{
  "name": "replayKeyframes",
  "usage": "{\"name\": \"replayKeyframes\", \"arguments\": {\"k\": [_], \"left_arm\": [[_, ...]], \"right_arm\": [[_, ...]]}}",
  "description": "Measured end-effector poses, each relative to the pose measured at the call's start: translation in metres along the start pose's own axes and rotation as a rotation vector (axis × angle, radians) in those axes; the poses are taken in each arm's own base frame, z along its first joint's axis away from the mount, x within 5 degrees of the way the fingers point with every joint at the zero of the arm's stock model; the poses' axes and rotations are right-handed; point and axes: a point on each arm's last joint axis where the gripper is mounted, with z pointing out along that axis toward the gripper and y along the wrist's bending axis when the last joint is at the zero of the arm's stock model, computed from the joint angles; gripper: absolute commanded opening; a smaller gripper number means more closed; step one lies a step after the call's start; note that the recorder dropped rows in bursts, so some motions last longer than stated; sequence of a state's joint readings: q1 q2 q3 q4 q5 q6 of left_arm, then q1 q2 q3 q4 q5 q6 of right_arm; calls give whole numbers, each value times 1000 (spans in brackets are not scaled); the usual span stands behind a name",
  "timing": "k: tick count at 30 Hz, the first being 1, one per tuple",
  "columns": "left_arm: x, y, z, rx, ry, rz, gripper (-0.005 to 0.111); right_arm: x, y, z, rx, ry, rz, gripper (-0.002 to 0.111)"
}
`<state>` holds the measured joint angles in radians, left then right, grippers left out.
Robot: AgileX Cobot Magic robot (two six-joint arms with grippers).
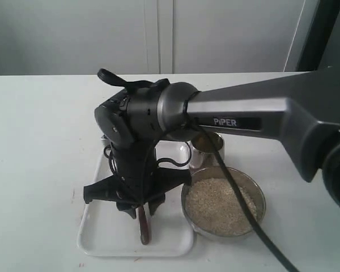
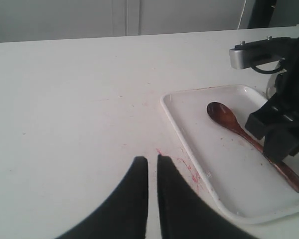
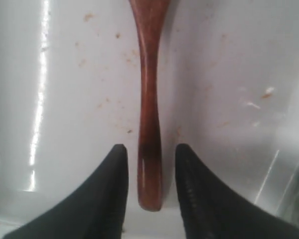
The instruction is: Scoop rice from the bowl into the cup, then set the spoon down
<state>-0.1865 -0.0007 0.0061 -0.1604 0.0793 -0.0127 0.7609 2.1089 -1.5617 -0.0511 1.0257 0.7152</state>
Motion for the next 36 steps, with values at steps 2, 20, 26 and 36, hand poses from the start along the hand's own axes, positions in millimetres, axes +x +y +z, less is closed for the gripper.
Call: {"name": "replayKeyframes", "arguments": {"k": [2, 20, 26, 36], "left_arm": [[0, 0, 0, 0, 0, 0, 14], [0, 0, 0, 0, 0, 0, 14], [0, 0, 0, 0, 0, 0, 14], [0, 0, 0, 0, 0, 0, 14]], "right_arm": [[0, -3, -11, 13, -18, -47, 32], [76, -105, -193, 123, -370, -398, 8], [162, -176, -243, -13, -564, -352, 0], [259, -254, -269, -205, -867, -273, 0]]}}
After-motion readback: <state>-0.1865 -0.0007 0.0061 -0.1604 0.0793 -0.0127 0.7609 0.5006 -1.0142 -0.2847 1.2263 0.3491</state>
